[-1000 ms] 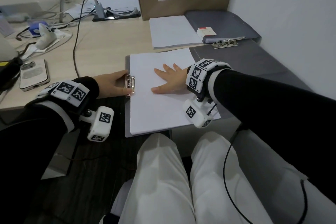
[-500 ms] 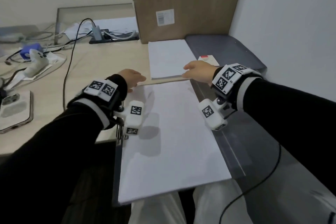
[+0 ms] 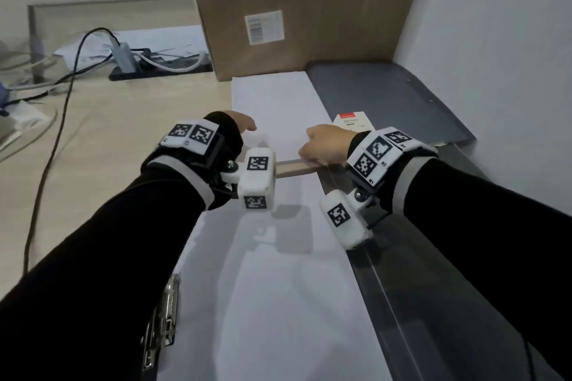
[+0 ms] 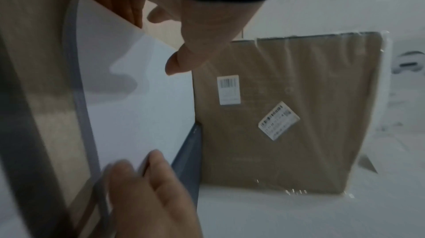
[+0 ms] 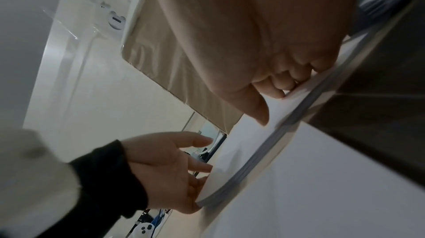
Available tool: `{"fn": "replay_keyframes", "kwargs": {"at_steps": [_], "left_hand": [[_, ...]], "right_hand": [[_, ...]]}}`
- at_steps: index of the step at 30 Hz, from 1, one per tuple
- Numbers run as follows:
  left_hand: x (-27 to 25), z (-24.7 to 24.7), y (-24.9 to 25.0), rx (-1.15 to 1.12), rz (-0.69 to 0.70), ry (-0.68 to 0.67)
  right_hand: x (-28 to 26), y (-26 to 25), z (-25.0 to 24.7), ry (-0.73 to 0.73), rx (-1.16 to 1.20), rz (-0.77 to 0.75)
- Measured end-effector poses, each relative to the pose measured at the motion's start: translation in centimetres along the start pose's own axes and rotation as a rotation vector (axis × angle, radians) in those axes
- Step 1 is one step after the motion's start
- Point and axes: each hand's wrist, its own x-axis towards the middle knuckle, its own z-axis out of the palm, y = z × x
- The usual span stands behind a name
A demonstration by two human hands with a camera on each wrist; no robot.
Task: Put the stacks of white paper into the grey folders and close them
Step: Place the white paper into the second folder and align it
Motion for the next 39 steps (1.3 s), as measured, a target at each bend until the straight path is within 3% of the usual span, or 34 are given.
{"fn": "replay_keyframes", "kwargs": {"at_steps": [6, 10, 18, 23, 29, 34, 39], "left_hand": [[0.8, 0.1, 0.1, -0.019, -0.018, -0.017], [0.4, 1.1, 0.4, 0.054, 0.044, 0.095], [0.5, 1.2, -1.1, -0.218, 0.126, 0.177], [0.4, 1.3, -1.6, -0.396, 0.202, 0.241], [0.3, -1.6, -4.7, -0.506, 0.181, 0.351], [-1.0, -4.0, -8.1, -0.659, 0.212, 0.323], [-4.1, -4.3, -9.7, -0.836, 0.385, 0.128]], "right_hand": [[-0.2, 0.4, 0.1, -0.01, -0.015, -0.037], [-0.2, 0.4, 0.4, 0.025, -0.016, -0.026], [0.1, 0.8, -1.0, 0.187, 0.13, 0.005], [1.0, 1.3, -1.2, 0.185, 0.248, 0.051], [1.2, 1.1, -1.0, 0.178, 0.238, 0.031], [0.3, 0.4, -1.4, 0.134, 0.625, -0.045], [-2.2, -0.7, -3.5, -0.021, 1.183, -0.159]]}}
